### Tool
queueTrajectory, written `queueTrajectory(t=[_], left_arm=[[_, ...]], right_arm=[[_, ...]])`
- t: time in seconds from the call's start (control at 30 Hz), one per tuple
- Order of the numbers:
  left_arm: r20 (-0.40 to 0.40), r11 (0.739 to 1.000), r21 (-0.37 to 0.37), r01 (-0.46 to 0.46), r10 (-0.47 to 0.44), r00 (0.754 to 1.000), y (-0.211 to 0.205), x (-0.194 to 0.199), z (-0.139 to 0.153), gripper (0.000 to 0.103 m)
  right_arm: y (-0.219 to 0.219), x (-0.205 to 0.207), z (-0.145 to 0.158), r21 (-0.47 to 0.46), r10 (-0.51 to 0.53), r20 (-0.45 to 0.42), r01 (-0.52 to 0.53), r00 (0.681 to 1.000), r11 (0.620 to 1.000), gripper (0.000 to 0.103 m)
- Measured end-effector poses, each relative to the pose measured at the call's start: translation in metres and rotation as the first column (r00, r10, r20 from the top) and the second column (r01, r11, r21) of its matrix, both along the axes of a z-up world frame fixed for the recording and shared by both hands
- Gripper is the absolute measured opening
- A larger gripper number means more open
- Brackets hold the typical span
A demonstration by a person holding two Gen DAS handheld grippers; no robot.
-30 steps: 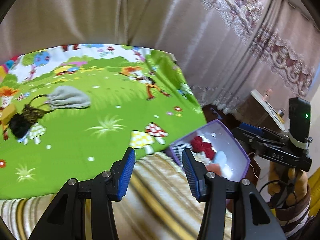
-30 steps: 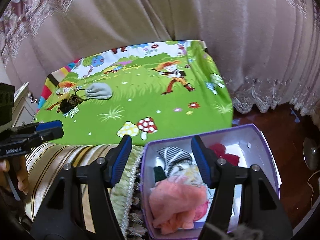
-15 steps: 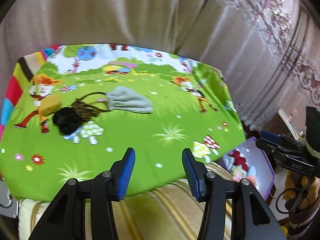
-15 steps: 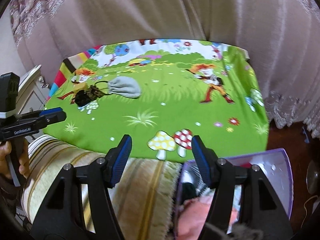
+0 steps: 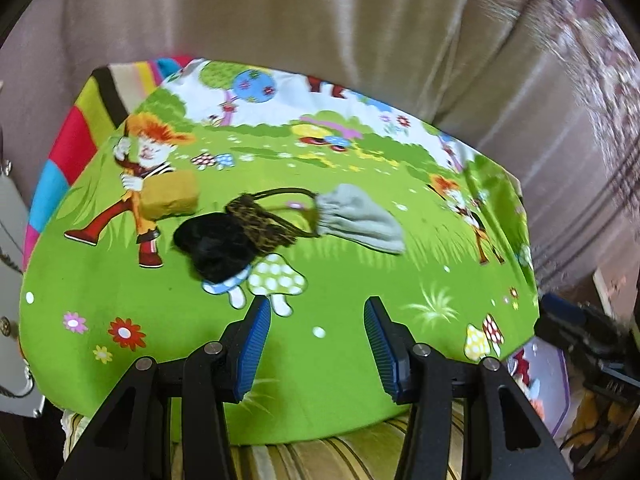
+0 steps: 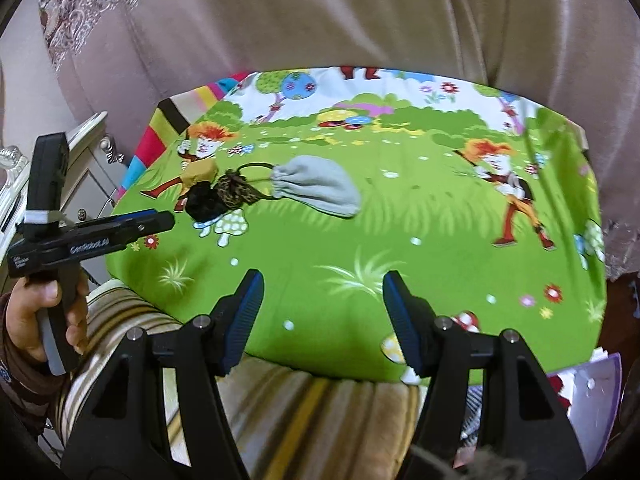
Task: Organize soft objects
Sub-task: 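Move both open tools back over the remaining soft items, then grasp the black fuzzy glove with the left tool while the right tool grasps the leopard-print pouch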
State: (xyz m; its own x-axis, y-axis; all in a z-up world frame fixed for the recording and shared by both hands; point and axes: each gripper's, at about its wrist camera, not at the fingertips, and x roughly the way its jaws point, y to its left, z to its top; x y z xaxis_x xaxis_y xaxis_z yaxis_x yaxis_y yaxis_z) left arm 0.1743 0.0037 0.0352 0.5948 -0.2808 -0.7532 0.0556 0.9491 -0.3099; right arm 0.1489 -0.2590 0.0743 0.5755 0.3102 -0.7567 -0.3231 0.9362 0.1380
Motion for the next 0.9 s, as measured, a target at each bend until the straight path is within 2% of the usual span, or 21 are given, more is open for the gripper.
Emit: queueTrajectory(t=[0.47, 0.6, 0.9], left_arm=[[-0.090, 0.994, 0.027, -0.104, 0.106, 0.990, 0.043, 0.052, -0.037, 0.050], [-0.117, 0.991, 0.014, -0.131, 0.132, 0.984, 0.053, 0.067, -0.049, 0.061], [-0.148, 0.992, 0.012, -0.128, 0.128, 0.981, 0.063, 0.099, -0.073, 0.061]], right_arm=[[0.075, 0.055, -0.035, 0.010, 0.128, -0.059, -0.128, 0.990, 0.992, 0.066], [0.095, 0.068, -0.043, 0.017, 0.158, -0.067, -0.157, 0.985, 0.987, 0.066], [0.133, 0.092, -0.066, 0.023, 0.228, -0.092, -0.227, 0.969, 0.974, 0.066]])
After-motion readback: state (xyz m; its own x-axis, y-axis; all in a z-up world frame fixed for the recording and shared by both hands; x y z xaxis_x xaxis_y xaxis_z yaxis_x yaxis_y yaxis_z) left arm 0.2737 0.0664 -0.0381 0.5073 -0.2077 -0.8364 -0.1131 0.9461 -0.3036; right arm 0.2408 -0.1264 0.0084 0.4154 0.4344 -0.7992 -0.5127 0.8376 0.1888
